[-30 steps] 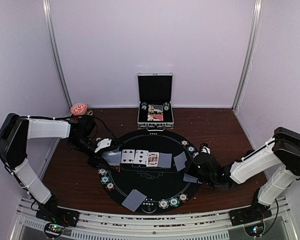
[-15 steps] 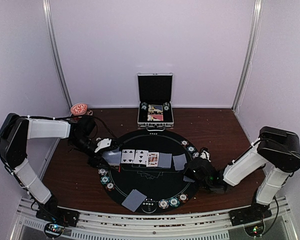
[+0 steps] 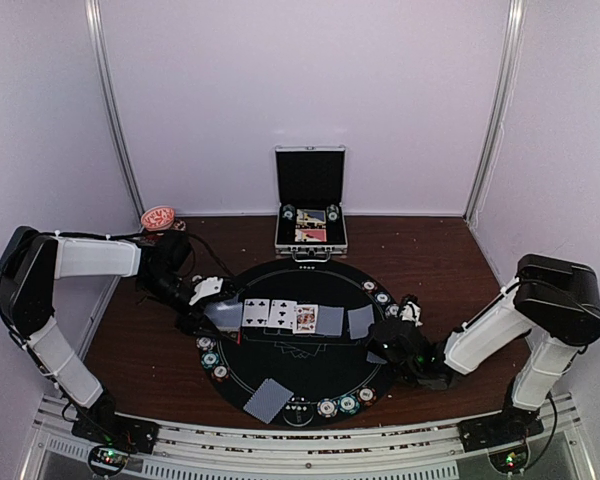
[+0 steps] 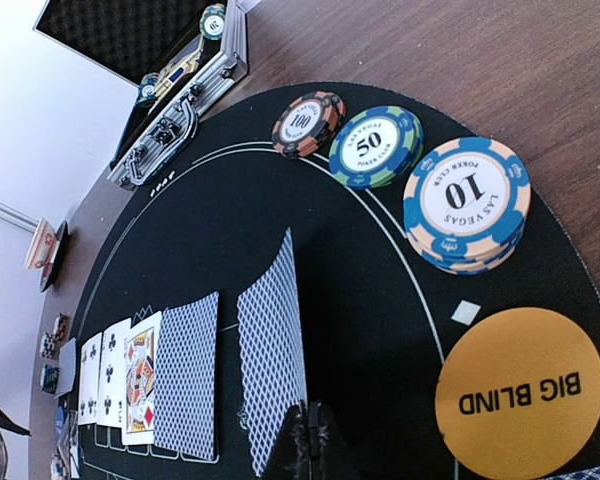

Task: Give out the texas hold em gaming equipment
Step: Place the poker card in the community card area.

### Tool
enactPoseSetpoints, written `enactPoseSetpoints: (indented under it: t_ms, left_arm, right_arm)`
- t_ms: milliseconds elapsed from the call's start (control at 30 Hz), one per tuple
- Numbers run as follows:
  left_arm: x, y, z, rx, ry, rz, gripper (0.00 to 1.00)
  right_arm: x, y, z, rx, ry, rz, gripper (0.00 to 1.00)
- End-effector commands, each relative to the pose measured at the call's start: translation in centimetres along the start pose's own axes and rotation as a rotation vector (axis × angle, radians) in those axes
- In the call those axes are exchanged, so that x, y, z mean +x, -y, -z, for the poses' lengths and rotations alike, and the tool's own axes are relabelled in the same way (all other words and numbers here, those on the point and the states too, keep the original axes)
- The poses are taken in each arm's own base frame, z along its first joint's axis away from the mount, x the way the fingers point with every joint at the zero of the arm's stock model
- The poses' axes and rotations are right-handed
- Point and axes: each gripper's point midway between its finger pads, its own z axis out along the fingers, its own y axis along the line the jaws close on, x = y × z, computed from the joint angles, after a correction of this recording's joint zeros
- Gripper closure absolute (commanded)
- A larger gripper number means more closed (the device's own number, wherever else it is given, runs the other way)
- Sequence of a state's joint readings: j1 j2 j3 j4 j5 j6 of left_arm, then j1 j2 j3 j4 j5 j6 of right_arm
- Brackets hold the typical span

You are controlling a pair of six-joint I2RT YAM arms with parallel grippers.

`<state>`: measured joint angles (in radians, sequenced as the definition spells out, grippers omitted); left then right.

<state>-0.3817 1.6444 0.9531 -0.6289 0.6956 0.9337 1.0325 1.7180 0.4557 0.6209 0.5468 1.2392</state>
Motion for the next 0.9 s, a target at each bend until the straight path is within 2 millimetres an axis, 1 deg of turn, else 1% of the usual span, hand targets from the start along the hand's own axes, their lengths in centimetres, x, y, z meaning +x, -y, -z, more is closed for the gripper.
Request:
enactPoseSetpoints:
  t_ms: [0, 200, 367, 433, 567, 767, 867]
  left_arm:
    - [-0.2, 0.0, -0.1, 0.005, 0.016, -0.011, 0.42]
    - [-0.2, 0.0, -0.1, 0.006, 0.015, -0.010, 0.42]
    - [-0.2, 0.0, -0.1, 0.006, 0.015, -0.012, 0.42]
    - [-0.3, 0.0, -0.1, 0.006, 0.016, -0.012, 0.42]
    - [-0.3, -0.1, -0.1, 0.004, 0.016, -0.011, 0.42]
    - [-0.3, -0.1, 0.0, 0.004, 0.017, -0.012, 0.42]
    - [-0.3, -0.1, -0.1, 0.004, 0.016, -0.012, 0.42]
  right_arm:
    - [-0.3, -1.0, -0.3, 0.003, 0.035, -0.006, 1.00]
    - [0.4, -1.4, -0.6, 0.003, 0.024, 0.008, 1.00]
    - [0.3, -1.4, -0.2, 0.010, 0.029, 0.022, 0.91]
    - [0.3, -1.4, 0.0, 0.012, 0.032, 0.028, 0.87]
    - [0.1, -1.6, 0.4, 0.012, 0.037, 0.046, 0.75]
    - [-0.9, -2.0, 1.2, 0.023, 0.071, 0.075, 0.61]
    - [-1.6, -2.3, 1.5, 0.027, 0.087, 0.088, 0.55]
